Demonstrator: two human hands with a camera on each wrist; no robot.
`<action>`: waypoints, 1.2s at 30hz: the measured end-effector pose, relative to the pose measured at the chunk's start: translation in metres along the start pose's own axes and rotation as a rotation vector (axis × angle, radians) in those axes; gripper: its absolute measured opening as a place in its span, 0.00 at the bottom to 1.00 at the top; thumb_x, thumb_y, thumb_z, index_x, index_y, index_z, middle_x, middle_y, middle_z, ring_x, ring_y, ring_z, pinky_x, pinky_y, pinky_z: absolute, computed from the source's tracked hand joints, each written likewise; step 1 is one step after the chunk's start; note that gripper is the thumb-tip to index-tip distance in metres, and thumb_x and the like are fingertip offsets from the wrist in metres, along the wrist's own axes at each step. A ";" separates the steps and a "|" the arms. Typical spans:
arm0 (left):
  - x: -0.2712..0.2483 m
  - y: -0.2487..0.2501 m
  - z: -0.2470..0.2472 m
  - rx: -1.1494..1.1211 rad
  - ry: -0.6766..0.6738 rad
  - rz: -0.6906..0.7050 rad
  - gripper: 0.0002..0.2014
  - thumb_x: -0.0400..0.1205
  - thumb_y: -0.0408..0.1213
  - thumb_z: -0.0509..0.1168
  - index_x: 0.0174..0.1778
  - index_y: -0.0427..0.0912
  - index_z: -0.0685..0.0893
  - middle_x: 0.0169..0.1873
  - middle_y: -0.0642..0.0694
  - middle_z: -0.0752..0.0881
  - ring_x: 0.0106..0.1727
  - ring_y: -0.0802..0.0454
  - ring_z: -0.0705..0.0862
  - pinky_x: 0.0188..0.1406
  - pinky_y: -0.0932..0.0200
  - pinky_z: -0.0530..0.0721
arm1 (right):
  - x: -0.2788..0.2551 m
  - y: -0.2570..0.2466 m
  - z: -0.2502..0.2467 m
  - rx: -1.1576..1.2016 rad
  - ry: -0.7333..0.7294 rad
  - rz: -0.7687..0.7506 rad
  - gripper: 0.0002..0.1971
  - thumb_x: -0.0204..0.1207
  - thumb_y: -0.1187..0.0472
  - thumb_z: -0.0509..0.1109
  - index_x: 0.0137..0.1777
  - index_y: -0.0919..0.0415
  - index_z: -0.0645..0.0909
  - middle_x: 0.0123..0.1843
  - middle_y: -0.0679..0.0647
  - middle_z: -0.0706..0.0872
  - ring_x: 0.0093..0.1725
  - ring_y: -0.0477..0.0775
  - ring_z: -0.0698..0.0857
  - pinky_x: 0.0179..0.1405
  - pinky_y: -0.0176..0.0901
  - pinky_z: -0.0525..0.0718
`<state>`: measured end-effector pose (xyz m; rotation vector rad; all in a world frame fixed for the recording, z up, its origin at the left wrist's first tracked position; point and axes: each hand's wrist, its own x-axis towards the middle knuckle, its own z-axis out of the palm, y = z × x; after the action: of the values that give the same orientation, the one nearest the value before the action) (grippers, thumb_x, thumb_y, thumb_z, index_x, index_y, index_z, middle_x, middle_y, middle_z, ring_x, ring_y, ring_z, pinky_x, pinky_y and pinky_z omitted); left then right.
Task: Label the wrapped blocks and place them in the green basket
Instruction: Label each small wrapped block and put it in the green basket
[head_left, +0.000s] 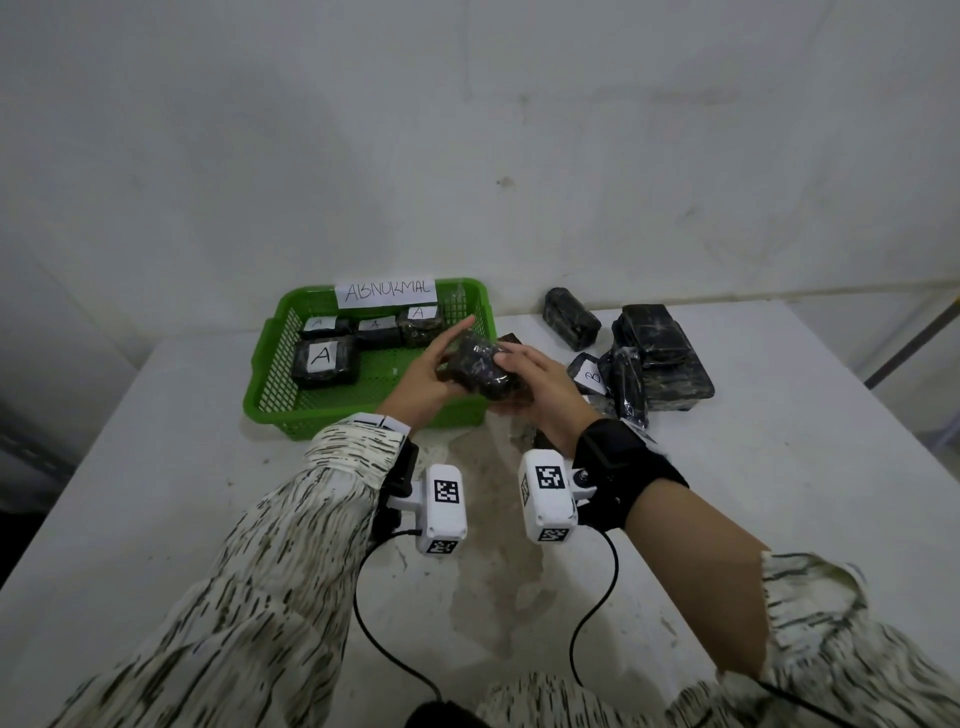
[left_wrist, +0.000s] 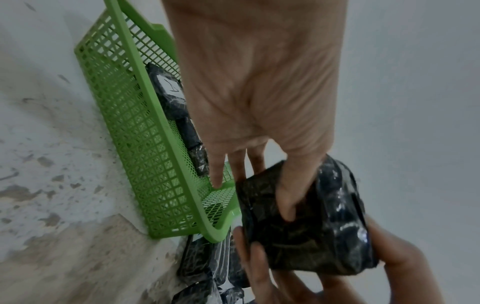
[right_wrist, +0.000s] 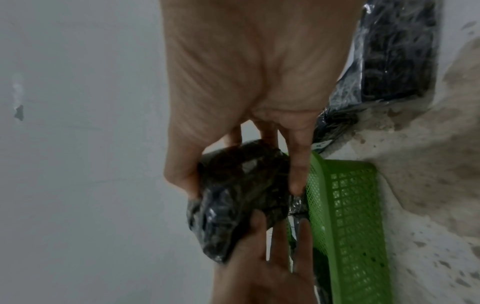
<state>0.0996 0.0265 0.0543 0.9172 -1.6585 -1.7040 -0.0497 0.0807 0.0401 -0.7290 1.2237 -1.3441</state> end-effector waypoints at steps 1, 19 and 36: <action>0.000 0.000 -0.001 -0.021 -0.010 -0.037 0.44 0.71 0.13 0.64 0.76 0.57 0.65 0.65 0.41 0.75 0.65 0.41 0.78 0.54 0.56 0.86 | 0.001 0.001 0.000 0.011 0.058 -0.028 0.13 0.79 0.61 0.69 0.62 0.63 0.81 0.61 0.64 0.84 0.56 0.61 0.84 0.46 0.52 0.89; 0.010 0.003 0.005 -0.158 0.152 -0.150 0.19 0.83 0.31 0.60 0.71 0.40 0.72 0.49 0.46 0.82 0.48 0.49 0.81 0.50 0.57 0.81 | 0.002 0.006 0.007 -0.075 0.047 -0.024 0.17 0.76 0.64 0.72 0.64 0.61 0.80 0.58 0.61 0.85 0.56 0.56 0.85 0.51 0.50 0.86; 0.005 0.007 0.006 0.007 0.076 -0.012 0.24 0.76 0.25 0.68 0.67 0.45 0.77 0.59 0.39 0.82 0.62 0.48 0.80 0.48 0.72 0.83 | 0.005 0.005 -0.002 -0.004 0.003 0.063 0.10 0.76 0.53 0.72 0.52 0.54 0.77 0.53 0.54 0.85 0.53 0.55 0.85 0.45 0.48 0.85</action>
<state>0.0918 0.0256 0.0610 0.9849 -1.6133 -1.6524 -0.0507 0.0770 0.0335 -0.6854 1.2422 -1.2917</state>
